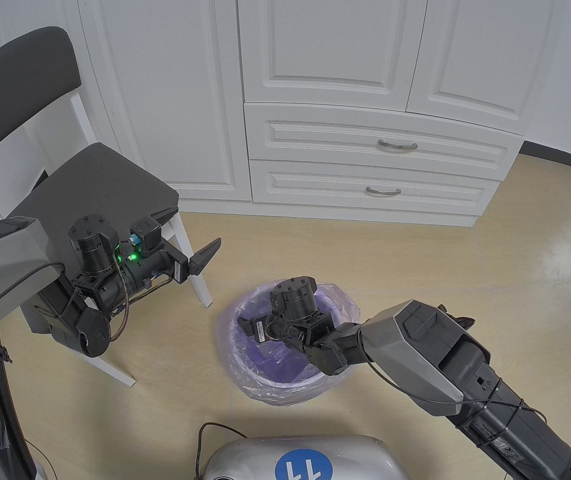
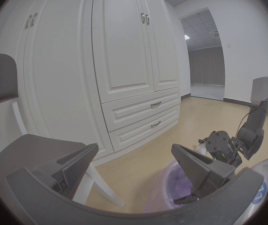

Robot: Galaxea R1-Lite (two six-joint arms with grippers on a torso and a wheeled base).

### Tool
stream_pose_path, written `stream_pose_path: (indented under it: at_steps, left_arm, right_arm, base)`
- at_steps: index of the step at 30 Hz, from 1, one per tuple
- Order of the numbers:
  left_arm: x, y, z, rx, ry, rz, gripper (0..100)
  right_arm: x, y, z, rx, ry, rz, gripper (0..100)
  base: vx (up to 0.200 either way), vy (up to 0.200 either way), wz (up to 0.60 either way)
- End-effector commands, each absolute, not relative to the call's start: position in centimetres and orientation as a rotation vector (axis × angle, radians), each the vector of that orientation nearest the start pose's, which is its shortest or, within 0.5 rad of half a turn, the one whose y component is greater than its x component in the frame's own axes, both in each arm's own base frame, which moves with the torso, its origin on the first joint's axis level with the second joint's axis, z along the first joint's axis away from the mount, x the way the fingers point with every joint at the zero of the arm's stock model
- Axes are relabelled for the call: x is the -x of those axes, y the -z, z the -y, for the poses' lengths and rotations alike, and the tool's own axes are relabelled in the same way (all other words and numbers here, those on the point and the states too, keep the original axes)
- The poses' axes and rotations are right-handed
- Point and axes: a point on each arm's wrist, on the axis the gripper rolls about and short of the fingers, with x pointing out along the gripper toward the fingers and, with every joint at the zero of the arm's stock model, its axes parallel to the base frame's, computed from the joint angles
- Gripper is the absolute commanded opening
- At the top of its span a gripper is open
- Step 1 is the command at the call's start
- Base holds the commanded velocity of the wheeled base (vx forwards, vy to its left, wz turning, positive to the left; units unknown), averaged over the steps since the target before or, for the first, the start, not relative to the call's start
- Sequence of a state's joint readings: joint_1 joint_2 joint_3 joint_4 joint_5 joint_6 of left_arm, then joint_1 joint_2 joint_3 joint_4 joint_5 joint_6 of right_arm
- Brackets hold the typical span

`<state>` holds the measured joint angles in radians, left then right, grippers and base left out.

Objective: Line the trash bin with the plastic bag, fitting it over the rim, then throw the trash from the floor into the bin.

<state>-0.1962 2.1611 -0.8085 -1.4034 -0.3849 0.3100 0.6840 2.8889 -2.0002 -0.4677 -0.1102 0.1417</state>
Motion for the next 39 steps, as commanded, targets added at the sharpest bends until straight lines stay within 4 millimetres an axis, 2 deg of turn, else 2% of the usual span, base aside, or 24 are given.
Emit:
stream_pose_path:
  at_steps: [1,8,12,14,17,20,22,23,27,32,35,37,38,39]
  left_arm:
    - [-37.0,-9.9,8.2,-0.306,0.569,0.139,100]
    - [-37.1,-9.7,8.2,-0.305,0.57,0.135,100]
    - [-37.1,-9.7,8.2,-0.306,0.57,0.132,100]
    - [-37.1,-9.5,8.3,-0.306,0.572,0.128,100]
    - [-37.3,-8.5,8.6,-0.319,0.584,0.106,100]
    - [-37.7,-6.5,9.3,-0.346,0.602,0.07,100]
    - [-37.7,-6.5,9.3,-0.346,0.602,0.07,100]
    - [-38.8,-4.2,10.2,-0.364,0.6,0.033,100]
    - [-40.0,-2.4,10.8,-0.372,0.543,-0.015,100]
    - [-40.5,-1.8,11.0,-0.375,0.523,-0.057,100]
    - [-40.6,-1.1,11.0,-0.375,0.523,-0.083,100]
    - [-40.5,-0.9,11.1,-0.377,0.524,-0.089,100]
    - [-40.6,-0.3,11.3,-0.38,0.513,-0.105,100]
    - [-40.6,-0.2,11.3,-0.38,0.511,-0.107,100]
  right_arm:
    - [-42.8,5.7,-35.2,-0.018,-0.559,-0.413,100]
    - [-42.8,4.9,-35.2,-0.036,-0.561,-0.408,100]
    - [-42.9,2.7,-35.1,-0.033,-0.559,-0.403,100]
    - [-42.7,2.4,-34.9,-0.02,-0.554,-0.431,100]
    - [-42.7,2.0,-34.6,-0.017,-0.545,-0.437,100]
    - [-42.5,1.0,-34.4,-0.018,-0.544,-0.435,100]
    - [-42.5,1.0,-34.4,-0.018,-0.544,-0.435,100]
    - [-41.8,1.1,-33.8,0.02,-0.53,-0.481,100]
    - [-40.2,0.9,-32.4,0.1,-0.504,-0.557,100]
    - [-39.7,1.2,-32.0,0.11,-0.496,-0.581,100]
    - [-39.4,2.0,-32.1,0.123,-0.487,-0.599,100]
    - [-39.0,2.0,-31.8,0.13,-0.481,-0.611,100]
    - [-38.7,0.8,-31.1,0.127,-0.473,-0.61,100]
    - [-38.7,0.7,-31.0,0.126,-0.472,-0.61,100]
  base:
    - [0.0,0.0,0.0]
    - [0.0,0.0,0.0]
    - [0.0,0.0,0.0]
    - [0.0,0.0,0.0]
    - [0.0,0.0,0.0]
    - [0.0,0.0,0.0]
    - [0.0,0.0,0.0]
    - [0.0,0.0,0.0]
    - [0.0,0.0,0.0]
    - [0.0,0.0,0.0]
    - [0.0,0.0,0.0]
    - [0.0,0.0,0.0]
    - [0.0,0.0,0.0]
    - [0.0,0.0,0.0]
